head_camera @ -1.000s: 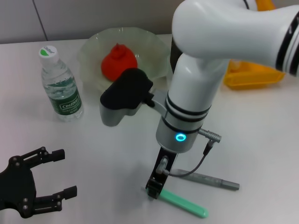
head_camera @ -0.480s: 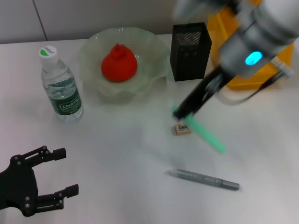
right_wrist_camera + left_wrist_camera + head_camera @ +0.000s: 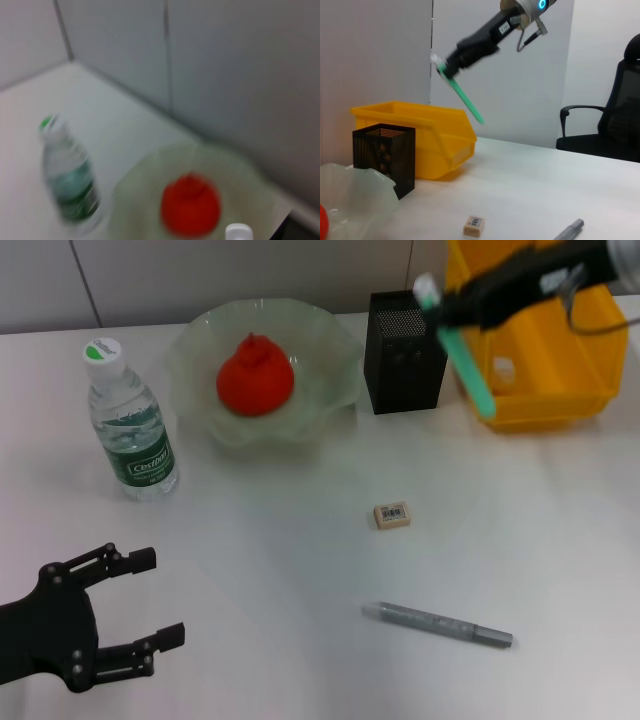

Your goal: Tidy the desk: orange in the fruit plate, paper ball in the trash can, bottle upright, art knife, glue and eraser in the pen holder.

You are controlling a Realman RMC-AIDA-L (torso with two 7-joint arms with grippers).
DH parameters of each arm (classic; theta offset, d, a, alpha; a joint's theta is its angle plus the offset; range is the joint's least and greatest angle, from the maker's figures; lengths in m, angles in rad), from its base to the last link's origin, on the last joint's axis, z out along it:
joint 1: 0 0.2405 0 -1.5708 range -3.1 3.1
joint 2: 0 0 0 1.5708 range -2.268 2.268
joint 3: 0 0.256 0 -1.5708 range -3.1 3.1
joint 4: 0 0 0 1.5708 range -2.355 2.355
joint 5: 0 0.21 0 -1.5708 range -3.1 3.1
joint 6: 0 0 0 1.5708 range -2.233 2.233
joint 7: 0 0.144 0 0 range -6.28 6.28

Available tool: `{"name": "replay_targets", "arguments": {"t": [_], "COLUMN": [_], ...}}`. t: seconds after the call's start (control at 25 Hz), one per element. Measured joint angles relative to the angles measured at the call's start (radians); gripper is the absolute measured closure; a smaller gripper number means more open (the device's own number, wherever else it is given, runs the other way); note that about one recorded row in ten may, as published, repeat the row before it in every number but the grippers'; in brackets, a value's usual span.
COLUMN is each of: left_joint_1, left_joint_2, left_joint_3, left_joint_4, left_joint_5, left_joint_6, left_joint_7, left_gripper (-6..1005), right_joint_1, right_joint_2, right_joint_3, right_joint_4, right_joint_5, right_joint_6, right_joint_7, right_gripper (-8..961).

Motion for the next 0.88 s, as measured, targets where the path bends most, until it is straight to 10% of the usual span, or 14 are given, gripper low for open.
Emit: {"name": "replay_targets", "arguments": {"t": [0.48,0.88], "left_joint_1": [-0.014,-0.023], "left_joint_2": [-0.006,-0.008], "left_joint_3": [-0.022,-0.037], "left_joint_4": [-0.02,-0.038], "left_joint_5": [-0.007,-0.011], "left_joint_6": [-0.017,-0.012], "left_joint_7": [0.0,0.0], "left_gripper": [138,138], "right_joint_1": [-0.019,0.064], "right_joint_2": [-0.011,-0.098], "right_joint_3": [0.051,0.054], "right_joint_4": [0.155,0.572], "right_joint_5": [0.182,0.428], "right_joint_6": [0.328,0.437], "right_joint_7": [-0.301,-0.563], "right_gripper": [729,705]}}
